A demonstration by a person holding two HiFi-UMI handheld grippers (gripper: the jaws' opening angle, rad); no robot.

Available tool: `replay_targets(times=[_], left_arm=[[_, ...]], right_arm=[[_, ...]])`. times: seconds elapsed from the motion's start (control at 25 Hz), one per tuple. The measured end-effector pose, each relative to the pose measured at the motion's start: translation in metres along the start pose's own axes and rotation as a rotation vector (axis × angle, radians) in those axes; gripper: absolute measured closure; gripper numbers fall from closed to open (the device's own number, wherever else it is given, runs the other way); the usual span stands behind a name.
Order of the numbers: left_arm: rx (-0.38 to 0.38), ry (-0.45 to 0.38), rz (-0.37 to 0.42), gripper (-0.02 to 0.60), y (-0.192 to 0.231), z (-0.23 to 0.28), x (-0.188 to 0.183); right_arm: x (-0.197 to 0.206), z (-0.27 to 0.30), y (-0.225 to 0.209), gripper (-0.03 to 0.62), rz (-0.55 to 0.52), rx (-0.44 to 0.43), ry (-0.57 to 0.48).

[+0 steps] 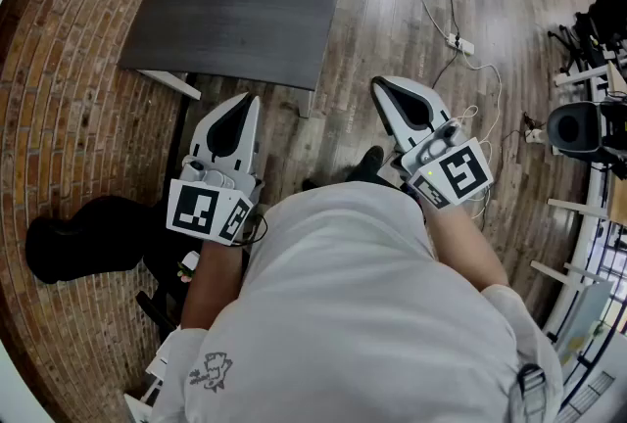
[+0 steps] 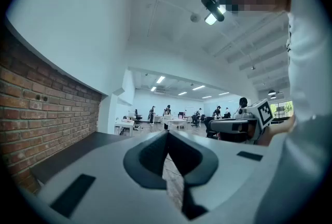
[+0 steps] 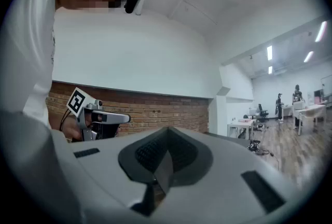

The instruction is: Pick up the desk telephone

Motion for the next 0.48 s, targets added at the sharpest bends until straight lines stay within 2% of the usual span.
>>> replay_targets(times=[0.2, 0.48], left_arm=[[-0.015, 0.012, 0.025, 0.571, -0.003, 0.013, 0.000], [-0.024, 0.012, 0.010, 0.571, -0.004, 0.034, -0.003]], right_arm=[[0.003, 0.002, -0.012, 0.592, 0.019, 0.000, 0.005], [0.004, 0.005, -0.032, 0.592, 0.015, 0.001, 0.002]])
Point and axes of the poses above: the fingertips, and each gripper's own axes: z forward along the fingers, y to its left, x out of its underside, the point moved 3 cm from there along -z, backward along the fingers, and after that the axes turned 13 degrees about y, right-handed, at the moved point
